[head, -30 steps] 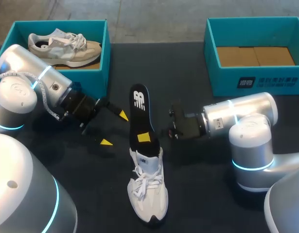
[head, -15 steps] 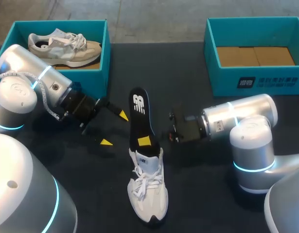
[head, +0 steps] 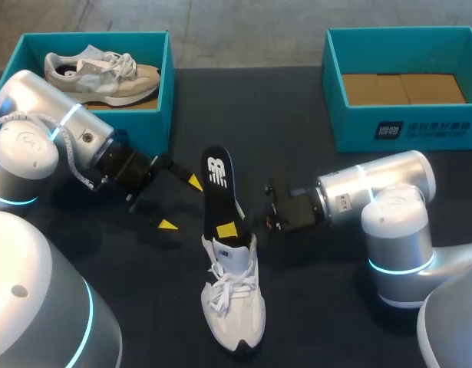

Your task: Take the shoe out of the shoebox, open the shoe tongue, remove and reinsert the insole, then place the shoe into the shoebox

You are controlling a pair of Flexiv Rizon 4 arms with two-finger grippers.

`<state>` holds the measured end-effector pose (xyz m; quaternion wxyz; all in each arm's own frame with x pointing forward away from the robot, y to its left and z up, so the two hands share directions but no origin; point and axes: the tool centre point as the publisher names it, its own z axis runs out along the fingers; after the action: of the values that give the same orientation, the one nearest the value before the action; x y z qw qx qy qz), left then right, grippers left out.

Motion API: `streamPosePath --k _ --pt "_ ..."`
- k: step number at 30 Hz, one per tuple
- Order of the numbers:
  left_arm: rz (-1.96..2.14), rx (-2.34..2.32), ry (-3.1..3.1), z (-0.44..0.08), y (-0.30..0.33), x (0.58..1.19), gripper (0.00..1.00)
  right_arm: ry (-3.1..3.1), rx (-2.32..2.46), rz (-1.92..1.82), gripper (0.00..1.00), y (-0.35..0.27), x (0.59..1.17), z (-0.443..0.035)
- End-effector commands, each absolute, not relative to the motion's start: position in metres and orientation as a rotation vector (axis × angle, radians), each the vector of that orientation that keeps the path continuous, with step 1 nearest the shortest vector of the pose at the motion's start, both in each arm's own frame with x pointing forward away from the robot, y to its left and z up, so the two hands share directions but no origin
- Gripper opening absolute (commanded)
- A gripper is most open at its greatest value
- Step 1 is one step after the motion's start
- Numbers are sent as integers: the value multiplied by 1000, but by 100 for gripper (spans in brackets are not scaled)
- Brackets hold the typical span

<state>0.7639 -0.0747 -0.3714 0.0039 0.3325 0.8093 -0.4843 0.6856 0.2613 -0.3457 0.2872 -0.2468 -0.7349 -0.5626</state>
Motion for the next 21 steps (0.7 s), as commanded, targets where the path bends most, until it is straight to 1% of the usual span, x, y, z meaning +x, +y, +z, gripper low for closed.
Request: streamPosePath --k 1,13,21 --pt "-1516 1044 2537 -371 -74 764 100 -1963 -664 -1499 0 261 680 -349" --pt "-1516 1044 2537 -371 -74 764 100 -1965 -666 -1476 0 259 671 -352" --pt "-1516 1044 2537 -371 -74 764 100 -1972 -665 -1525 0 261 678 -346"
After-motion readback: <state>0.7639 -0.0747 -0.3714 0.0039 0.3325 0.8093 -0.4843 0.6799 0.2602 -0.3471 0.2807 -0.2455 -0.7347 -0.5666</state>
